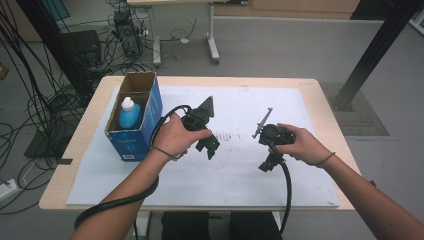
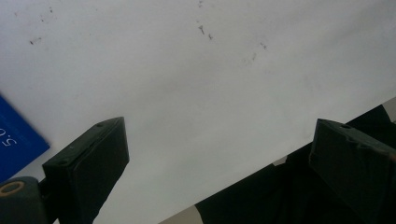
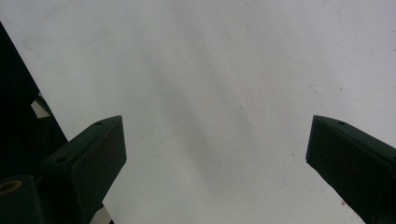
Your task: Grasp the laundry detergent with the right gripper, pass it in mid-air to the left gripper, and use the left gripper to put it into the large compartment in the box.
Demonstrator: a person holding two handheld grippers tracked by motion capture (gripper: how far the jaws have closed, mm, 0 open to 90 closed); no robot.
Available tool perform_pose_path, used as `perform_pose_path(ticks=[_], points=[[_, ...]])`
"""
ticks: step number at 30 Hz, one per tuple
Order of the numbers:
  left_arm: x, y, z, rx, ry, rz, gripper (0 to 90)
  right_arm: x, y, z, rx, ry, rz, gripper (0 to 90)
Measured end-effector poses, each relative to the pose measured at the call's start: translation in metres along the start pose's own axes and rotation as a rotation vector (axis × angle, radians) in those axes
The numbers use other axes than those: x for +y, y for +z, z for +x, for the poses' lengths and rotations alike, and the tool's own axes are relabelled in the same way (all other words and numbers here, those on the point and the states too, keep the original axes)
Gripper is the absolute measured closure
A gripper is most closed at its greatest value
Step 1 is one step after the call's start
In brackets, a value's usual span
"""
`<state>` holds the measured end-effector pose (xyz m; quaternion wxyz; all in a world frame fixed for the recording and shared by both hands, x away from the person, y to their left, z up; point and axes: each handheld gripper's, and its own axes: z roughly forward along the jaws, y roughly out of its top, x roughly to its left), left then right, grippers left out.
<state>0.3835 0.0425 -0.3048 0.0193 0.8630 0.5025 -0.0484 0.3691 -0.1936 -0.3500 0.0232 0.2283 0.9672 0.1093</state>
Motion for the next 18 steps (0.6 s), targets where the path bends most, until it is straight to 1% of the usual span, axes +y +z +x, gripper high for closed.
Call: perform_pose_path(ticks=[9,13,15,18], points=[[-0.0011,0.0002,0.0012,-0.002,0.000,0.000,5.1,-0.0007,-0.0006,0.0014,-0.002,0.001,0.002,4.7],[-0.0022,0.0011,0.0014,-0.004,-0.002,0.002,5.1,-0.0010,-0.0022,0.0025,-0.006,0.004,-0.005,4.7],[-0.0040,0.0007,0.0012,-0.007,-0.001,-0.002,5.1,-0.0016,-0.0047,0.0049,-0.011,0.012,-0.011,4.7],[-0.0069,-0.0014,-0.0001,-0.005,-0.001,-0.008,5.1,-0.0034,-0.0087,0.0099,-0.014,0.006,-0.018,4.7]])
